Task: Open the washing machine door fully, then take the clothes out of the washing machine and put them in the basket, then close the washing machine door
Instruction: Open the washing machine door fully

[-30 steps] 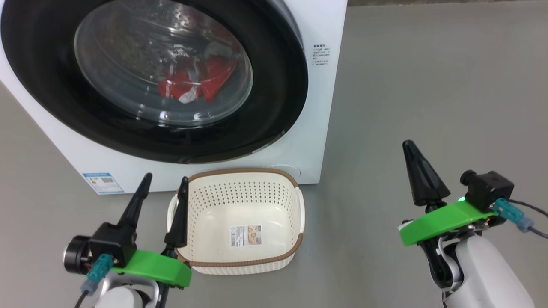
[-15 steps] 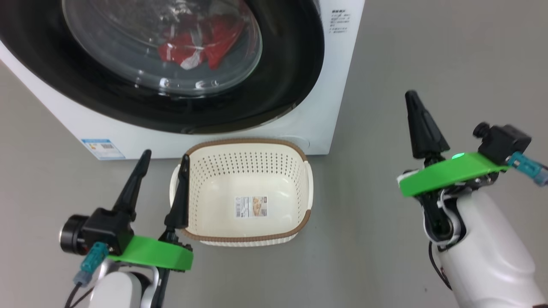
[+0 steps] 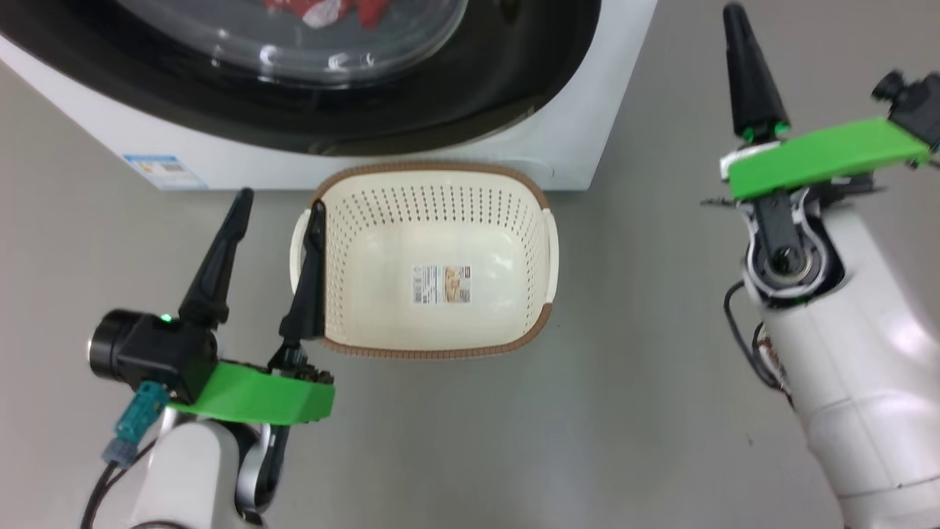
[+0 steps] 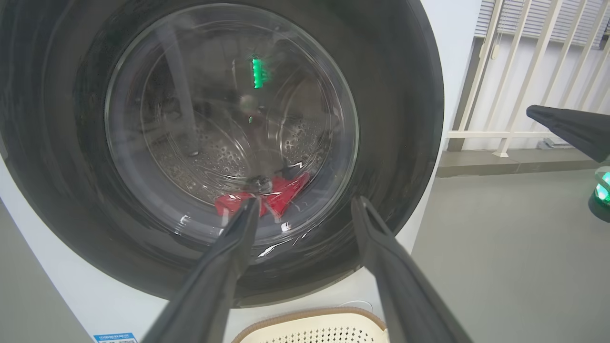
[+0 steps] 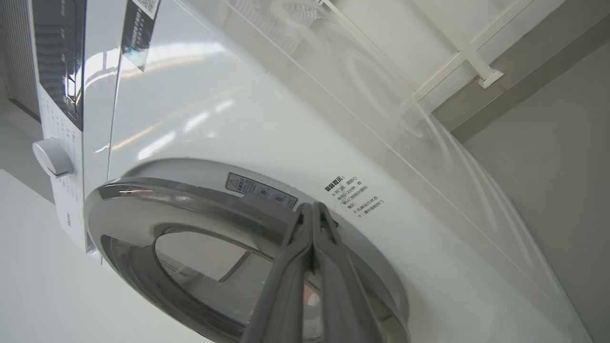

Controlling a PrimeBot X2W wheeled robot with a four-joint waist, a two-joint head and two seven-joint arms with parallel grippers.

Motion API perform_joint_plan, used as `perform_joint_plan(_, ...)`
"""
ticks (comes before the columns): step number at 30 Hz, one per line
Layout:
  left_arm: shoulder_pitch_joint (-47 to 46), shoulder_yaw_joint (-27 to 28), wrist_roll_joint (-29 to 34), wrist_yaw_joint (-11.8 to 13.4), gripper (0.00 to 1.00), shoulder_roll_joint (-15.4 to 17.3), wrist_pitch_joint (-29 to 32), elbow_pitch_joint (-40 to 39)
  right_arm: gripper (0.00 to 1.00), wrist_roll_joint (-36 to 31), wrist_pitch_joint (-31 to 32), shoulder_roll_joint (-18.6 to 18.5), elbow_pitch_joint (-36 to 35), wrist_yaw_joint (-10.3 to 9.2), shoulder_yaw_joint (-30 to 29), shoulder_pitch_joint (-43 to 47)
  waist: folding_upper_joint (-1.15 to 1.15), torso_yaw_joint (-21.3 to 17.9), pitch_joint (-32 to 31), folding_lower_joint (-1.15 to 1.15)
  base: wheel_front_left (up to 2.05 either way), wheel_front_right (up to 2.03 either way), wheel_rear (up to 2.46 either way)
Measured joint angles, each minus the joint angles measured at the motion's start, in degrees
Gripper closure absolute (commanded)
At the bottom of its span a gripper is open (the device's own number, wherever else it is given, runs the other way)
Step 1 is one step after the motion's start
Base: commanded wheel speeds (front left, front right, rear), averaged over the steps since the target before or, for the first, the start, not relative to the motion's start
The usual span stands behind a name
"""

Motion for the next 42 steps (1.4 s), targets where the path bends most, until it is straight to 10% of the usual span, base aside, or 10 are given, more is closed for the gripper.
perform_joint_plan(13,-4.2,-2.4,-0.3,1.0,0.00,-0.1,-0.2,-3.9,1.00,18.7,13.9,-6.4,-2.9,0.00,4.6,-13.2,0.00,2.8,10.3,0.00,0.00,0.00,0.00)
perform_joint_plan(42,-5.3,-5.8,-1.8,1.6,0.00,-0.2,-0.2,-3.9,1.00,25.9,30.8,-12.0,-2.0,-0.24,8.3,-24.4,0.00,6.2,15.1,0.00,0.00,0.00,0.00)
